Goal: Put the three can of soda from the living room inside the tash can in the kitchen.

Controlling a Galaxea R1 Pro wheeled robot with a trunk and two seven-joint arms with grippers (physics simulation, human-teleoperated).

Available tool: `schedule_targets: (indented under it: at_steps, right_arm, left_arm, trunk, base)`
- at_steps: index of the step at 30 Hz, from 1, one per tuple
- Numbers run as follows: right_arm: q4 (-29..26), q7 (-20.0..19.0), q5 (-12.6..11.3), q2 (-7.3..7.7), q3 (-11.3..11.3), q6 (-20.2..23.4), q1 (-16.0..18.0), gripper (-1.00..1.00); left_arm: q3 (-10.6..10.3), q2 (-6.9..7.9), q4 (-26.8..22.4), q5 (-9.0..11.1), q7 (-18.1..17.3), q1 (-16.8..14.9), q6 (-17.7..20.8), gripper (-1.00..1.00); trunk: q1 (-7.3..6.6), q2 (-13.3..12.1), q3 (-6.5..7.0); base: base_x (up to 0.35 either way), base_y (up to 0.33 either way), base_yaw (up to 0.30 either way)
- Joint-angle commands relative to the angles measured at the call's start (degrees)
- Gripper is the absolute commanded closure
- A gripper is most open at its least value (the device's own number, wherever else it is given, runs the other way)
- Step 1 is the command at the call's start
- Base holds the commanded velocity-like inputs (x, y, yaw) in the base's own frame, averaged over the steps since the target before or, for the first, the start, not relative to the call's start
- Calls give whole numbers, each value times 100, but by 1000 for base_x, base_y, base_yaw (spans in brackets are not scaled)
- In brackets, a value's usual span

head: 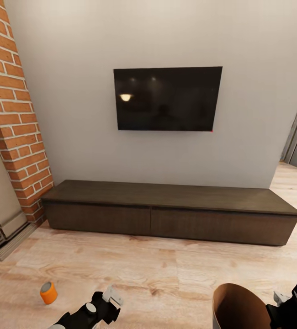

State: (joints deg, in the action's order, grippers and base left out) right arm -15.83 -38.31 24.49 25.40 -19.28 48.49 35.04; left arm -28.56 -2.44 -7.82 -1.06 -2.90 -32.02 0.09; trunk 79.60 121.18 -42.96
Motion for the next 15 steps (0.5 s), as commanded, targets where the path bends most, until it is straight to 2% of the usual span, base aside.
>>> schedule_targets:
  at_steps: [1, 5, 15]
  right_arm:
    - [1, -33, -102, 0, -32, 38, 3, 100]
    - [0, -35, -102, -4, -32, 38, 3, 100]
    - [0, -36, -102, -8, -32, 38, 3, 100]
  left_arm:
    - [0, 0, -2, 2, 0, -1, 0, -100]
    - [-1, 5, -8, 7, 0, 0, -4, -100]
    - [-1, 3, -11, 5, 0, 1, -6, -100]
  trunk:
    - [0, 0, 1]
    - [0, 0, 1]
    - [0, 0, 1]
  base:
    - [-133, 97, 0]
    - [-62, 92, 0]
    - [-78, 222, 0]
